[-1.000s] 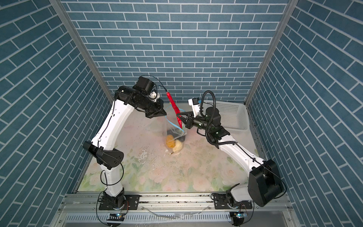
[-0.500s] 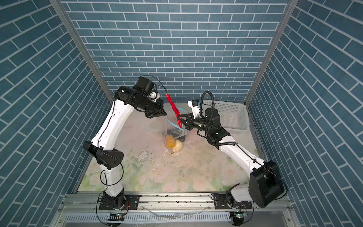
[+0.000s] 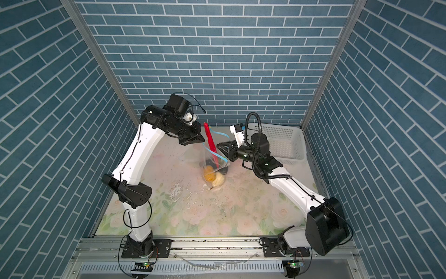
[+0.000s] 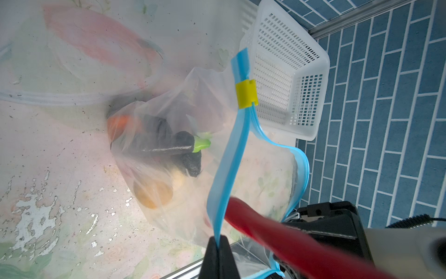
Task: Place the food in the zip-top bag and seal the zipper
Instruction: 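Lower the red chili into the bag mouth held by left gripper, then open right gripper to drop the chili into the bag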
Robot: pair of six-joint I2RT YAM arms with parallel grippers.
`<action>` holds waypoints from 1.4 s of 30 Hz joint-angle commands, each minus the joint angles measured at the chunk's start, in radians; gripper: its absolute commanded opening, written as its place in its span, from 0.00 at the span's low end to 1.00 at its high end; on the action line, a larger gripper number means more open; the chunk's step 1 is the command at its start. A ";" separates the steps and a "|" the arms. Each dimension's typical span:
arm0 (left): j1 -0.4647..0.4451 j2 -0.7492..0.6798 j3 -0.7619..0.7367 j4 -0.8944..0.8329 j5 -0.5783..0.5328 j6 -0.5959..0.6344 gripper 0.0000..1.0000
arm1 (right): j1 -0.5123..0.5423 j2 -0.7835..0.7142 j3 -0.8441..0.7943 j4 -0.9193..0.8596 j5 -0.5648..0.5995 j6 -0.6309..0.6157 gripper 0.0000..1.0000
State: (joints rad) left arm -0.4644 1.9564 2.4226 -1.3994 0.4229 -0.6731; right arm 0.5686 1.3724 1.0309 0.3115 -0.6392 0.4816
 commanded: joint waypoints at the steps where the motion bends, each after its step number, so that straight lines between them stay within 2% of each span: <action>1: 0.002 -0.030 -0.008 0.004 -0.010 0.010 0.00 | 0.005 -0.019 -0.011 -0.015 0.012 -0.037 0.25; 6: 0.001 -0.034 -0.008 0.004 -0.013 0.010 0.00 | 0.006 -0.024 -0.001 -0.036 0.020 -0.041 0.26; 9: 0.002 -0.034 -0.008 0.000 -0.014 0.010 0.00 | 0.007 -0.054 0.049 -0.150 0.058 -0.060 0.28; 12: 0.001 -0.039 -0.008 -0.001 -0.019 0.011 0.00 | 0.020 -0.084 0.168 -0.381 0.174 -0.070 0.31; 16: 0.002 -0.039 -0.007 0.005 -0.019 0.010 0.00 | 0.048 -0.028 0.383 -0.789 0.368 -0.048 0.35; 21: 0.002 -0.039 -0.011 0.009 -0.014 0.008 0.00 | 0.048 0.035 0.514 -1.031 0.535 0.016 0.41; 26: 0.002 -0.048 -0.023 0.012 -0.015 0.008 0.00 | 0.048 0.107 0.604 -1.130 0.521 0.032 0.53; 30: 0.000 -0.059 -0.046 0.027 -0.011 0.006 0.00 | 0.048 0.179 0.675 -1.187 0.482 0.036 0.57; 34: 0.000 -0.062 -0.054 0.028 -0.009 0.007 0.00 | 0.048 0.218 0.719 -1.218 0.472 0.037 0.55; 39: 0.000 -0.067 -0.054 0.028 -0.008 0.007 0.00 | 0.052 0.230 0.758 -1.217 0.466 0.043 0.45; 42: 0.000 -0.067 -0.053 0.029 -0.007 0.006 0.00 | 0.057 0.241 0.783 -1.221 0.465 0.042 0.44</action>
State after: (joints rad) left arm -0.4644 1.9251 2.3775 -1.3720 0.4152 -0.6731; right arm 0.6174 1.6012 1.7576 -0.8787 -0.1650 0.5014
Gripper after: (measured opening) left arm 0.044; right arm 0.443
